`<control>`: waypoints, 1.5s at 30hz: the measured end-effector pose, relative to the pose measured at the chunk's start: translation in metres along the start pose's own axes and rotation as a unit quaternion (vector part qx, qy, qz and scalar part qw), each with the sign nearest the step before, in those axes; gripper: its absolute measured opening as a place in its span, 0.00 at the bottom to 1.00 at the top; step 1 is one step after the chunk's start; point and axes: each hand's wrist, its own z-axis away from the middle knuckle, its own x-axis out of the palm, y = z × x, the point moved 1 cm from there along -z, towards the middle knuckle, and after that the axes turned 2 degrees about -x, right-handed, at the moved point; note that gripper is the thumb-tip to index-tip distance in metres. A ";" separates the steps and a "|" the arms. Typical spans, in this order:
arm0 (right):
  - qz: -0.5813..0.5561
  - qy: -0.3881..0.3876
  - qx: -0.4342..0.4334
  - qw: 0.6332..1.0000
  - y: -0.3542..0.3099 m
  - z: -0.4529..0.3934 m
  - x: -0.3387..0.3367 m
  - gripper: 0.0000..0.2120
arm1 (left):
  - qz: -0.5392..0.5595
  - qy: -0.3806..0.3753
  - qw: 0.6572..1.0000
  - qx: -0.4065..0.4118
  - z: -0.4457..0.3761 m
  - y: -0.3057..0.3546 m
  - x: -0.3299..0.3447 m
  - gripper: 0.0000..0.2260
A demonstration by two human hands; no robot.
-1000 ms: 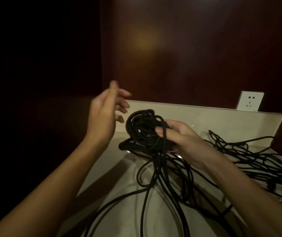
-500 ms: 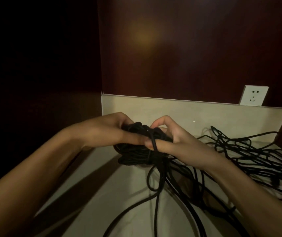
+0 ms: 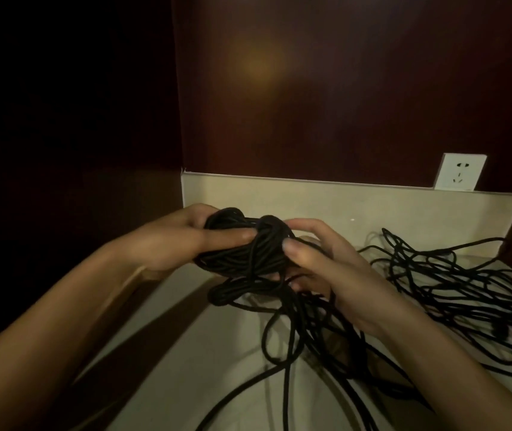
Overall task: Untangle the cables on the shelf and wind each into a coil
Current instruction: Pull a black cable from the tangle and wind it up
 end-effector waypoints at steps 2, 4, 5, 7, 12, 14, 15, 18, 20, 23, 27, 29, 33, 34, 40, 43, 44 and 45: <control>0.028 -0.024 -0.028 0.999 -0.004 0.002 -0.006 0.28 | 0.042 -0.009 0.999 0.000 0.002 -0.001 -0.004 0.16; 0.064 -0.037 -0.045 0.996 -0.005 0.002 -0.011 0.24 | 0.100 0.006 0.995 0.003 0.002 0.001 -0.004 0.12; 0.063 -0.036 -0.050 0.996 -0.004 0.000 -0.013 0.21 | 0.125 0.015 0.992 0.006 0.001 0.000 -0.003 0.12; -0.027 -0.011 -0.035 0.999 -0.001 -0.007 -0.020 0.14 | 0.170 0.045 0.984 0.013 -0.001 -0.002 -0.001 0.10; -0.016 0.039 0.023 0.999 0.008 -0.007 -0.032 0.09 | 0.337 0.150 0.925 0.090 -0.009 -0.007 -0.004 0.14; 0.135 0.045 0.031 0.989 0.017 -0.009 -0.028 0.15 | 0.369 0.171 0.908 0.106 -0.013 -0.010 -0.002 0.16; 0.174 0.047 0.058 0.982 0.018 -0.010 -0.026 0.22 | 0.376 0.177 0.903 0.112 -0.015 -0.012 0.001 0.17; 0.076 0.036 0.072 0.994 0.003 -0.014 -0.027 0.31 | 0.355 0.187 0.907 0.130 -0.019 -0.017 0.013 0.12; -0.129 0.059 0.012 0.990 -0.016 -0.016 -0.030 0.30 | 0.335 0.189 0.912 0.141 -0.019 -0.016 0.022 0.13; -0.329 0.095 0.019 0.939 -0.014 -0.017 -0.036 0.35 | 0.325 0.189 0.912 0.161 -0.021 -0.016 0.025 0.12; -0.231 0.078 -0.097 0.965 -0.011 -0.023 -0.036 0.29 | 0.322 0.171 0.919 0.148 -0.023 -0.019 0.027 0.12; -0.192 0.068 -0.134 0.970 -0.015 -0.024 -0.038 0.16 | 0.318 0.175 0.921 0.141 -0.023 -0.022 0.025 0.12; -0.133 0.158 -0.130 0.970 -0.013 -0.026 -0.039 0.11 | 0.249 0.218 0.932 0.151 -0.016 -0.020 0.016 0.13; -0.103 0.175 -0.133 0.970 -0.009 -0.025 -0.039 0.11 | 0.203 0.238 0.937 0.156 -0.014 -0.018 0.013 0.13; 0.030 0.274 -0.169 0.946 -0.006 -0.026 -0.027 0.14 | -0.079 0.338 0.910 0.226 -0.002 -0.002 0.006 0.09; 0.030 0.297 -0.167 0.940 -0.009 -0.029 -0.017 0.13 | -0.110 0.332 0.902 0.252 0.005 0.003 0.018 0.10; 0.030 0.305 -0.168 0.937 -0.009 -0.030 -0.015 0.13 | -0.167 0.342 0.886 0.266 0.008 0.004 0.019 0.10; 0.036 0.314 -0.175 0.932 -0.008 -0.031 -0.013 0.12 | -0.252 0.347 0.857 0.285 0.012 0.006 0.021 0.10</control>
